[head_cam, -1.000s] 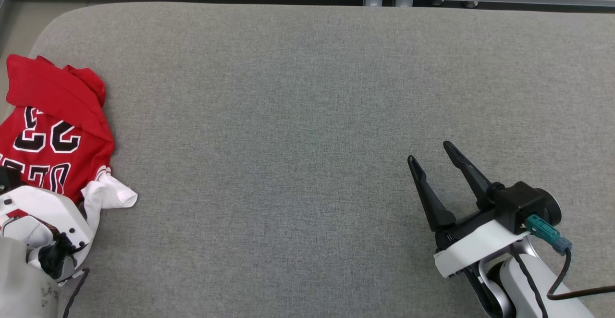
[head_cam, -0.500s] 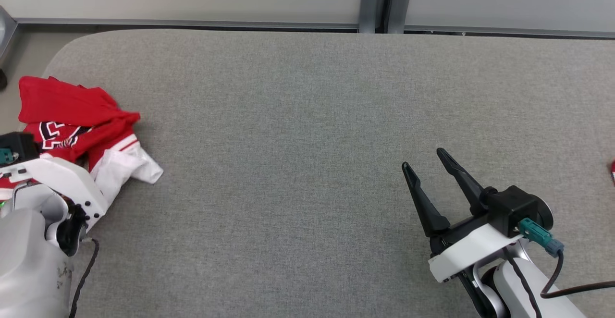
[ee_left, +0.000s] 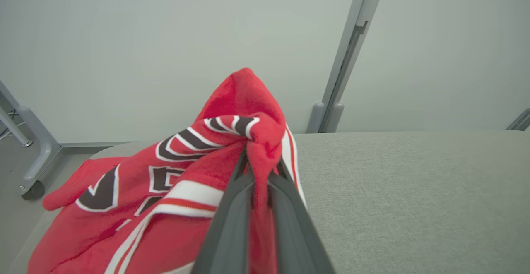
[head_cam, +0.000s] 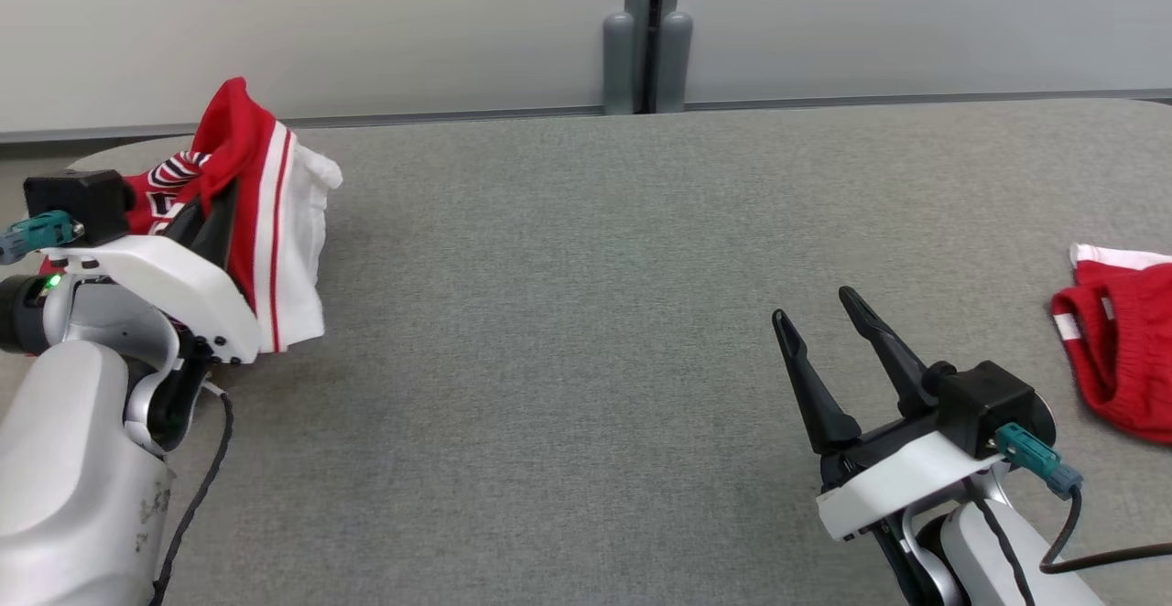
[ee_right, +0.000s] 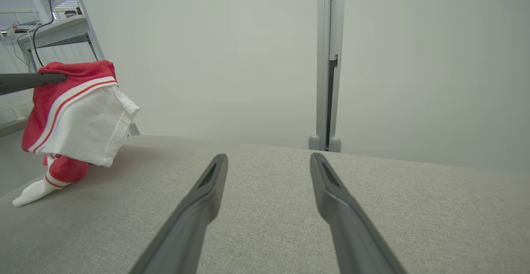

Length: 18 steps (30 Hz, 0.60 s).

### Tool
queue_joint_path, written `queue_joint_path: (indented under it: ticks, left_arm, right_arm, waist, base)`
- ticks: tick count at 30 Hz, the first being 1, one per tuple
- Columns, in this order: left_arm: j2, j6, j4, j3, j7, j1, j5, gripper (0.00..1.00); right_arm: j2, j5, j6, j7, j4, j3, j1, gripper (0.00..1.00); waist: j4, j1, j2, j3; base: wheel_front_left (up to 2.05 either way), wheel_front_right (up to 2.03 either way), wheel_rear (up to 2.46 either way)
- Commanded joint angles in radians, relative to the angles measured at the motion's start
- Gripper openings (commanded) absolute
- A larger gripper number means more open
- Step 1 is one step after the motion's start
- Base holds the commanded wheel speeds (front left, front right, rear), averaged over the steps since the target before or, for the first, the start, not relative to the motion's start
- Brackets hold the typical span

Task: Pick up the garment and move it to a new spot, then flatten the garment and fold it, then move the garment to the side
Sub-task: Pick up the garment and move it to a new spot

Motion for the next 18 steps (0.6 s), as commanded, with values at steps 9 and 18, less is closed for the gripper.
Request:
queue_joint_path:
  ticks: [9,18]
  left_arm:
    - [-0.039,0.044,-0.413,-0.073,0.103,0.145,0.003,0.0]
    - [-0.092,0.067,-0.632,-0.175,0.151,0.263,0.016,0.0]
  right_arm:
    - [0.001,-0.017,0.0,-0.005,-0.033,-0.052,0.014,1.0]
    - [0.002,-0.03,0.0,-0.006,-0.068,-0.105,0.02,1.0]
  waist:
    - [-0.147,0.0,0.0,-0.033]
    - [-0.246,0.0,0.0,-0.01]
  base:
    - [0.0,0.0,0.0]
    - [0.0,0.0,0.0]
